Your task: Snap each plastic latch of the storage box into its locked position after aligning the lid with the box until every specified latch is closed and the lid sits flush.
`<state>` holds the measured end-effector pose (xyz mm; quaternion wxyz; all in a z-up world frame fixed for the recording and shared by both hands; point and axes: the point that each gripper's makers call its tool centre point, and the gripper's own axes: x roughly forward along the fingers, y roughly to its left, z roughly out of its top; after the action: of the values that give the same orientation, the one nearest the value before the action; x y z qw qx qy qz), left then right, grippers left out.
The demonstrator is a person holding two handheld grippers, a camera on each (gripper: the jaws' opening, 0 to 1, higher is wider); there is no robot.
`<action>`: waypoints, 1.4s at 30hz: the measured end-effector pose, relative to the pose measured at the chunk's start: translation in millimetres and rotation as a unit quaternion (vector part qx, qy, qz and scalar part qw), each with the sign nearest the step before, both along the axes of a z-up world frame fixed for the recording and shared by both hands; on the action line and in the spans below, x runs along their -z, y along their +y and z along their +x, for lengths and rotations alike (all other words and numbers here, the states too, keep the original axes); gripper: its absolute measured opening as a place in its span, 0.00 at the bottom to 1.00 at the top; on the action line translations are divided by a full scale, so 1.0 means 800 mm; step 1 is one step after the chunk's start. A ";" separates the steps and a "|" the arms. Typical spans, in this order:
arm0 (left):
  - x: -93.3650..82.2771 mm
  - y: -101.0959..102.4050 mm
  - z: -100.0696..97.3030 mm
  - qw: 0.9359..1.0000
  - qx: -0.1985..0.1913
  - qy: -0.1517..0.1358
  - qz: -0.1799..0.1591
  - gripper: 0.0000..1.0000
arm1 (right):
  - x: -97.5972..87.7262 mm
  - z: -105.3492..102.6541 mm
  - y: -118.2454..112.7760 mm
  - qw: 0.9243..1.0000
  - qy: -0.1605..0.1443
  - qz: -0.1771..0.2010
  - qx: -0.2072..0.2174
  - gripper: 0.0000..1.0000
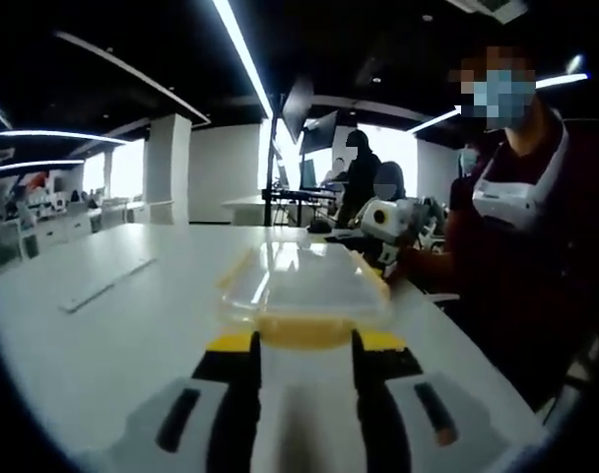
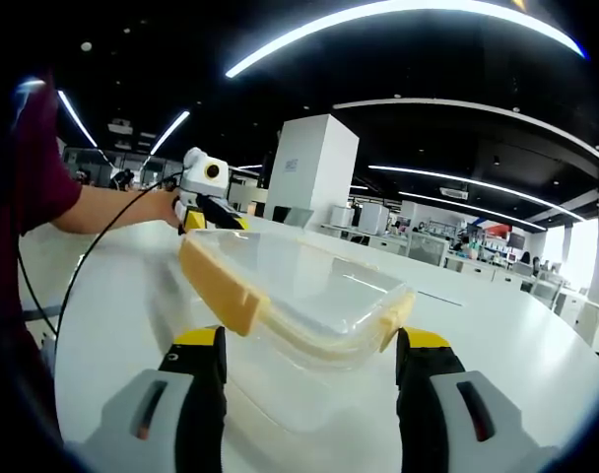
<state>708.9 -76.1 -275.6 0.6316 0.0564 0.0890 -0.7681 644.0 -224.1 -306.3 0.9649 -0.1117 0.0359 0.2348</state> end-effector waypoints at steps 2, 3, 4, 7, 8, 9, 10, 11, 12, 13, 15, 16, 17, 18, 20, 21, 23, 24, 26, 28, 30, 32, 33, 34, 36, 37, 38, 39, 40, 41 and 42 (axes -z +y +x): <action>0.000 0.000 0.000 1.000 0.000 0.002 0.002 0.36 | 0.000 0.000 0.000 1.000 0.000 0.000 0.000 0.71; 0.000 0.000 0.000 1.000 0.000 -0.001 0.003 0.36 | 0.000 0.000 0.000 1.000 0.000 0.000 0.000 0.71; -0.001 -0.001 0.000 1.000 0.001 -0.001 0.006 0.35 | 0.000 0.000 0.000 1.000 0.000 0.000 0.000 0.71; -0.001 -0.002 0.000 1.000 0.002 0.003 0.015 0.35 | 0.000 0.000 0.000 1.000 0.000 -0.001 0.001 0.71; -0.001 -0.002 -0.001 1.000 0.003 0.002 0.019 0.35 | 0.000 0.000 0.000 1.000 0.000 -0.001 0.001 0.71; -0.001 -0.002 0.000 1.000 0.003 0.001 0.022 0.35 | 0.000 0.000 0.000 1.000 0.000 -0.001 0.001 0.71; -0.001 -0.002 0.000 1.000 0.003 0.000 0.025 0.35 | 0.000 0.000 0.000 1.000 0.000 0.000 0.001 0.71; -0.001 -0.002 0.000 0.999 0.004 -0.002 0.031 0.35 | 0.000 0.000 0.000 1.000 0.000 0.000 0.001 0.71; -0.001 -0.002 0.000 0.999 0.004 -0.002 0.032 0.35 | 0.000 0.000 0.000 1.000 0.000 0.000 0.001 0.71; 0.000 -0.002 -0.001 0.999 0.003 -0.004 0.038 0.35 | 0.000 0.000 0.000 1.000 0.000 0.000 0.001 0.71; 0.000 -0.003 -0.002 0.999 0.003 -0.007 0.044 0.35 | 0.001 0.000 0.000 1.000 0.000 0.000 0.000 0.71; 0.001 -0.003 -0.002 0.999 0.003 -0.008 0.047 0.35 | 0.001 0.000 0.000 1.000 0.000 0.000 0.000 0.71; 0.001 -0.003 -0.002 0.999 0.003 -0.009 0.050 0.34 | 0.001 0.000 0.000 1.000 0.000 0.000 0.000 0.71; 0.001 -0.002 -0.002 0.999 0.003 -0.011 0.053 0.34 | 0.001 0.000 0.000 1.000 0.000 0.000 0.000 0.71; 0.001 -0.002 -0.003 0.998 0.003 -0.015 0.060 0.34 | 0.001 0.000 0.000 1.000 0.000 -0.001 0.000 0.71; 0.001 -0.002 -0.002 0.998 0.002 -0.017 0.063 0.34 | 0.002 0.000 0.000 1.000 0.000 -0.001 0.000 0.71; 0.001 -0.001 -0.001 0.997 0.002 -0.021 0.071 0.34 | 0.002 -0.001 0.000 1.000 0.000 0.000 0.000 0.71; 0.001 -0.001 -0.001 0.997 0.002 -0.023 0.074 0.34 | 0.002 -0.001 0.000 1.000 0.000 -0.001 0.000 0.71; 0.002 0.000 -0.001 0.996 0.001 -0.027 0.082 0.34 | 0.002 -0.001 0.000 1.000 0.000 -0.001 0.000 0.71; 0.002 -0.001 -0.002 0.995 0.002 -0.030 0.090 0.34 | 0.003 -0.002 0.000 1.000 0.000 -0.001 0.000 0.71; 0.003 -0.001 -0.002 0.995 0.002 -0.030 0.097 0.34 | 0.003 -0.002 0.000 1.000 0.000 -0.001 0.000 0.71; 0.003 -0.001 -0.003 0.994 0.002 -0.033 0.105 0.34 | 0.003 -0.003 0.000 1.000 0.000 -0.002 -0.001 0.71; 0.004 -0.001 -0.003 0.994 0.002 -0.035 0.108 0.34 | 0.003 -0.003 0.000 1.000 0.000 -0.001 -0.001 0.71; 0.004 -0.001 -0.004 0.993 0.002 -0.035 0.110 0.34 | 0.003 -0.003 0.000 1.000 0.000 -0.001 -0.001 0.71; 0.004 -0.002 -0.005 0.992 0.003 -0.039 0.117 0.34 | 0.003 -0.004 0.000 1.000 0.000 -0.001 -0.001 0.71; 0.005 -0.002 -0.005 0.992 0.004 -0.040 0.122 0.34 | 0.004 -0.004 0.000 1.000 0.000 -0.001 -0.001 0.71; 0.005 -0.002 -0.006 0.991 0.005 -0.042 0.127 0.29 | 0.004 -0.004 0.000 1.000 0.000 -0.001 -0.001 0.71; 0.010 0.004 0.004 0.987 -0.010 -0.064 0.148 0.03 | 0.004 -0.004 0.000 1.000 0.000 -0.001 -0.001 0.71; 0.022 0.020 0.010 0.978 -0.047 -0.055 0.194 0.00 | 0.004 -0.005 0.000 1.000 0.002 0.005 0.000 0.71; 0.012 0.013 0.007 0.984 -0.020 -0.063 0.164 0.00 | 0.005 -0.007 0.000 1.000 0.003 0.001 0.000 0.71; 0.000 0.004 0.008 0.990 -0.030 -0.053 0.128 0.00 | 0.005 -0.007 0.000 1.000 -0.003 0.000 -0.001 0.71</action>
<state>715.5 -72.7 -275.7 0.6461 0.1747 0.1545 -0.7267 638.6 -223.7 -310.0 0.9648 -0.1128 0.0325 0.2353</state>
